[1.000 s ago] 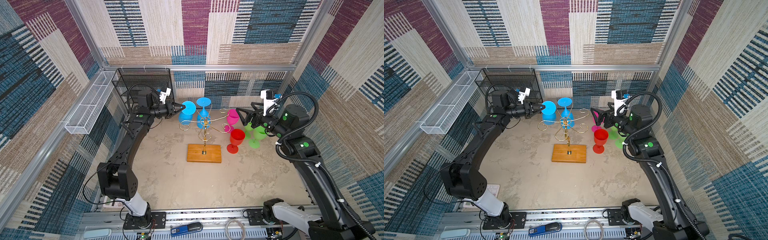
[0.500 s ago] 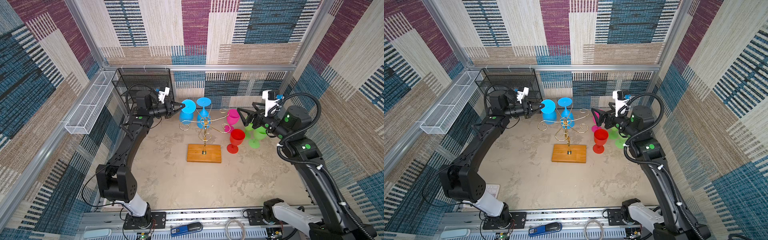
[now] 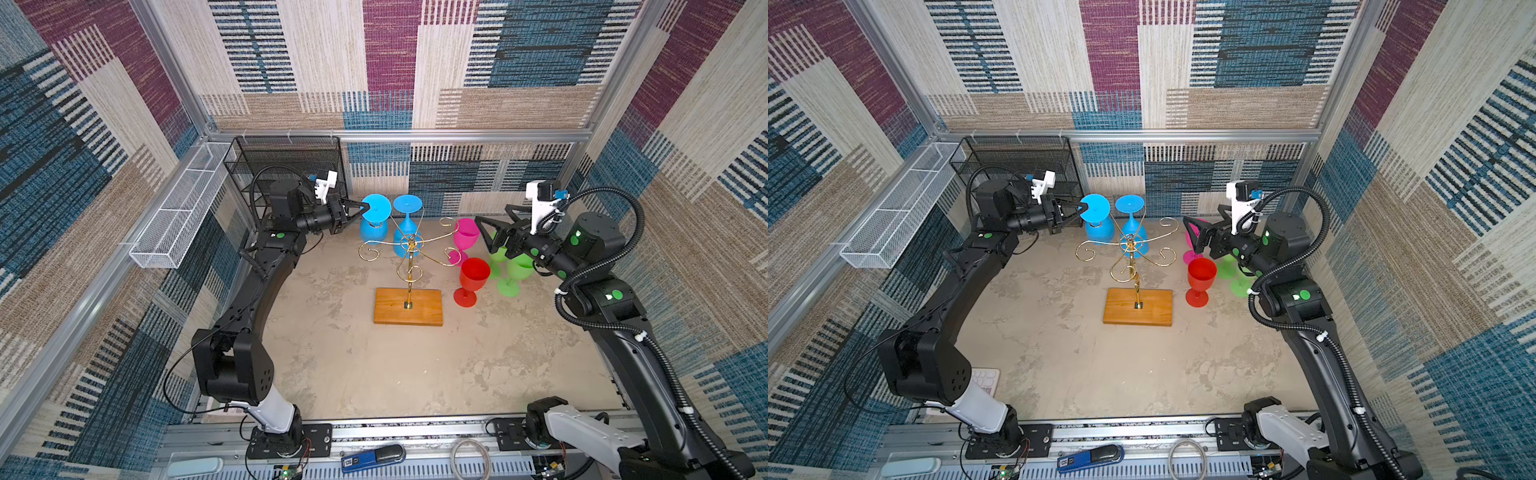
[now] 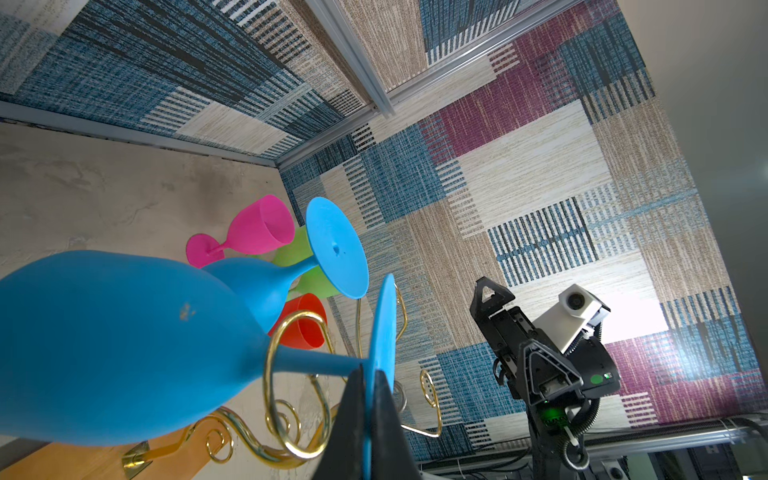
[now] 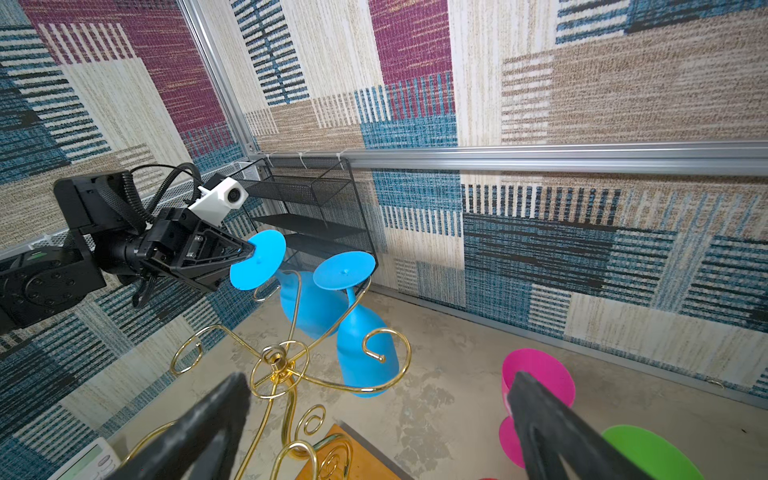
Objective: Take the wine glass off the wine glass rack
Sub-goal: 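Close the left gripper on the base of the blue glass nearest it, then lift the blue glass off the rack and swing it up with the left gripper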
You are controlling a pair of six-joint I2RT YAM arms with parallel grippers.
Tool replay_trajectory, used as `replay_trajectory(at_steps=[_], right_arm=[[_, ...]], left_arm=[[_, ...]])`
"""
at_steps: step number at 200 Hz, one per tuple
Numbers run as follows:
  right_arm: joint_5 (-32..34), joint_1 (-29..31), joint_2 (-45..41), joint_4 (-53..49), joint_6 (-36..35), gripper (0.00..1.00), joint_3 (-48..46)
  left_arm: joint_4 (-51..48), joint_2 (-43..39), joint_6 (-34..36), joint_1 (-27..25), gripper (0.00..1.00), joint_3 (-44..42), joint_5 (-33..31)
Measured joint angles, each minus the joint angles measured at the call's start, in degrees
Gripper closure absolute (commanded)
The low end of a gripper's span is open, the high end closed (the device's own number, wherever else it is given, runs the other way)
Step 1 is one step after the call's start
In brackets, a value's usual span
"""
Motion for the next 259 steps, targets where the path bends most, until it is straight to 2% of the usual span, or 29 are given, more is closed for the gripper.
replay_trajectory(at_steps=[147,259], right_arm=[[0.5,0.0,-0.7,-0.4,-0.3,0.01,0.1],[1.1,0.0,-1.3,-0.6,-0.4,0.01,-0.3]], left_arm=[[0.9,1.6,-0.2,-2.8,1.00,0.3,-0.4],[-2.4,-5.1,2.6,-2.3,1.00,-6.1,-0.4]])
